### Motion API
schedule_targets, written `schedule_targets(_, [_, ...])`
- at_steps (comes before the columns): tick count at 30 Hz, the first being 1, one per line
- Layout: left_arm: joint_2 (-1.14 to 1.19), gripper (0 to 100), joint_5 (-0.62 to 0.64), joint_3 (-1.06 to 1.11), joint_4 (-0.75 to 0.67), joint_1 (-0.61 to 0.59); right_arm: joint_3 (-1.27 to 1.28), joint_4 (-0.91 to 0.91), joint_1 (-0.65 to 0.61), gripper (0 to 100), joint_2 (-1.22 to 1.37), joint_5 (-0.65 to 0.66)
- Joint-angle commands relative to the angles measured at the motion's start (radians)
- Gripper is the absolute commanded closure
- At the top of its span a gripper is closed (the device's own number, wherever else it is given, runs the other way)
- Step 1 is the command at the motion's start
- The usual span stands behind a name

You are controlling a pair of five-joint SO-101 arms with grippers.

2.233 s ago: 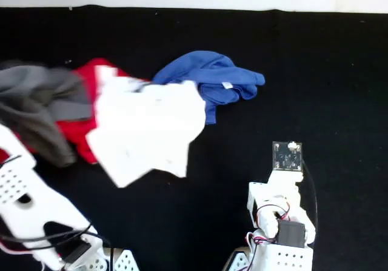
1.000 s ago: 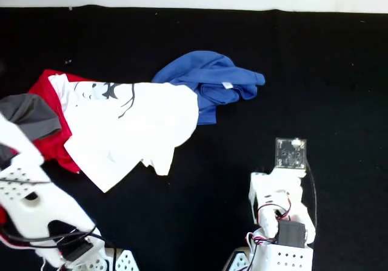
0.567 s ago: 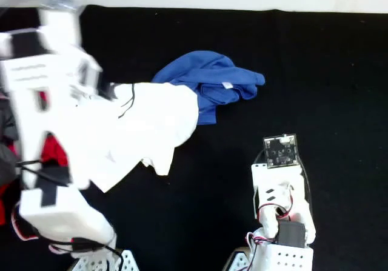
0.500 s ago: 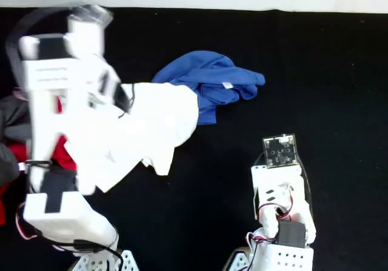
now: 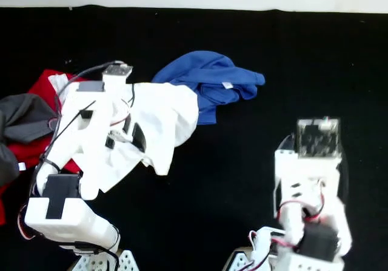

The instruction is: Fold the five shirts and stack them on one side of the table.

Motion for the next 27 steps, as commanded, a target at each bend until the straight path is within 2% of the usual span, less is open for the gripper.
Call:
schedule_targets(1, [-0.053,71,0.003,0.05,-0.109,0.013,-0.343,0.111,0.005,74.9,0.255,-0.084])
schedule_targets(5, [-0.053,73,-0.002,0.094,-0.167,-0.027,-0.615,0.255,0.005,74.9,0.381,-0.19])
schedule_targets(7, [-0.053,83,-0.02,0.104,-0.186,-0.084,-0.676,0.275,0.008,74.9,0.39,-0.213])
schedule_targets(9, [-0.053,99,-0.055,0.102,-0.192,-0.156,-0.7,0.274,0.012,74.9,0.372,-0.218])
schedule_targets(11, [-0.053,96,-0.063,0.094,-0.19,-0.248,-0.707,0.271,0.012,74.9,0.335,-0.224])
schedule_targets(13, [-0.058,99,-0.064,0.067,-0.187,-0.348,-0.704,0.271,0.008,74.9,0.297,-0.226])
schedule_targets(17, [-0.064,99,-0.081,-0.068,-0.178,-0.576,-0.702,0.275,0.007,74.9,0.291,-0.219])
schedule_targets(23, [-0.064,99,-0.121,-0.47,-0.064,-0.875,-0.702,0.278,0.007,74.9,0.403,-0.222])
schedule_targets(27, [-0.056,99,-0.121,-0.719,-0.06,-1.009,-0.702,0.278,0.007,74.9,0.481,-0.222])
